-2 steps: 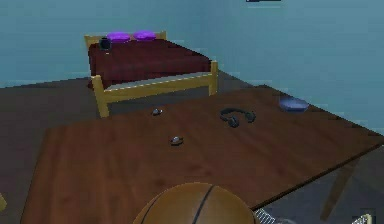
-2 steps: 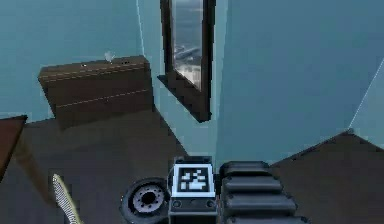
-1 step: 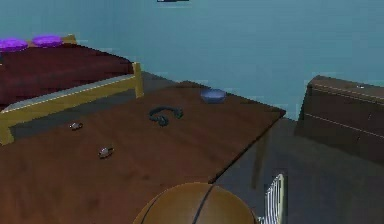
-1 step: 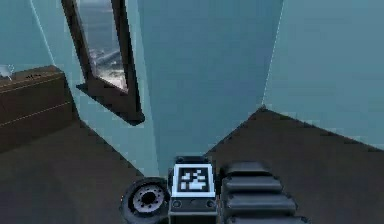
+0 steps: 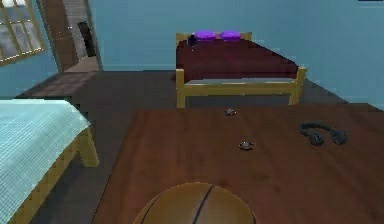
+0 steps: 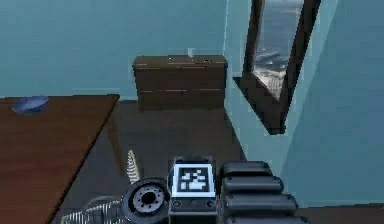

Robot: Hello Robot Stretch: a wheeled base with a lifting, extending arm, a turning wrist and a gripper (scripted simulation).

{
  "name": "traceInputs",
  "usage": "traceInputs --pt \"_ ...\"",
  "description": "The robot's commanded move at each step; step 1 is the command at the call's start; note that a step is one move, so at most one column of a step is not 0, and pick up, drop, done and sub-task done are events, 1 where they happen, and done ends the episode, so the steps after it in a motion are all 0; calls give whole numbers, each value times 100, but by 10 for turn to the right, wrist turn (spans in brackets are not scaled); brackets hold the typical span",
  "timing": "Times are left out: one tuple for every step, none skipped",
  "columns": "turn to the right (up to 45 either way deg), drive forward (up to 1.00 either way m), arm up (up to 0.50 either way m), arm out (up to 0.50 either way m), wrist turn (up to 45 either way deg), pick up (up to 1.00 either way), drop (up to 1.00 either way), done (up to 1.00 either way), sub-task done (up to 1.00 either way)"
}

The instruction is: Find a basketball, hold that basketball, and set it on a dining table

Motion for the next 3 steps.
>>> traceInputs --pt "-450 0 0 0 0 0 0 0 0" --pt "-450 0 0 0 0 0 0 0 0" --pt "-120 0 0 0 0 0 0 0 0"
